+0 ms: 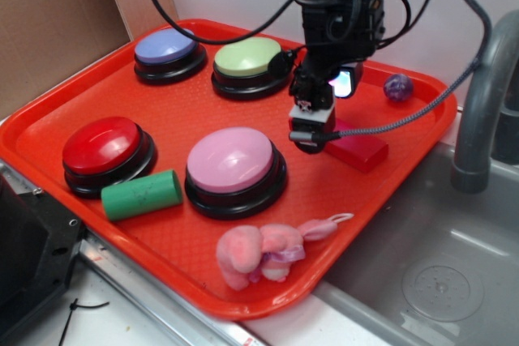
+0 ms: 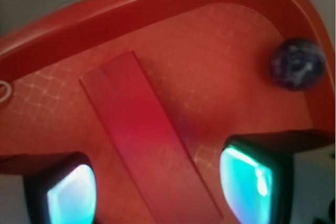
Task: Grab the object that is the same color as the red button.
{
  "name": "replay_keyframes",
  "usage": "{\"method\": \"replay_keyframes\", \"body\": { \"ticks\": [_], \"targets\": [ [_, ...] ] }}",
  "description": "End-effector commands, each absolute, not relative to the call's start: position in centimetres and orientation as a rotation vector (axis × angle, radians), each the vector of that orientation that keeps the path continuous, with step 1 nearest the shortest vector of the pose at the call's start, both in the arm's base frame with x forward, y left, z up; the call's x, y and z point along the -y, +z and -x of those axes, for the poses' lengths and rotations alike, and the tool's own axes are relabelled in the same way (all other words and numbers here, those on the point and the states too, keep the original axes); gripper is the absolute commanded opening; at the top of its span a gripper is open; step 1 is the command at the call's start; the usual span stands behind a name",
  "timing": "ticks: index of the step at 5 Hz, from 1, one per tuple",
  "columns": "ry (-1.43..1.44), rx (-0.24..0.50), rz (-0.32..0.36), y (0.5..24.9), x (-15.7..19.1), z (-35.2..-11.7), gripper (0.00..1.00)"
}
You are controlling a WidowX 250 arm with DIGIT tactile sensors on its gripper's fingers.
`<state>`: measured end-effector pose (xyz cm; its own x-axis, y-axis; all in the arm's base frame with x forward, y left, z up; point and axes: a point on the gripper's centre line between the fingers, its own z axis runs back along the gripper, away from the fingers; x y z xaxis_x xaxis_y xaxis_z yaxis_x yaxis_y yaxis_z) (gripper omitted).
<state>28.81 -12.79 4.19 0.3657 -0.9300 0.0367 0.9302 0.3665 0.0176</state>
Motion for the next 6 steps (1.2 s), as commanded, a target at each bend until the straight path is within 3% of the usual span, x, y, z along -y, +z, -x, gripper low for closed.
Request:
{"method": "replay_keyframes", "body": {
  "ticks": [1,2,3,6],
  "targets": [
    [-1.206,0.052,0.0,3.7,14.5,-27.6,1.0],
    [-1.208,0.046,0.004,3.2,14.5,-27.5,1.0],
    [-1.18,0.046,0.029,3.1,14.3,-27.5,0.0],
    [-1.07,0.059,-0.028,4.6,13.1,-27.3,0.0]
  ]
}}
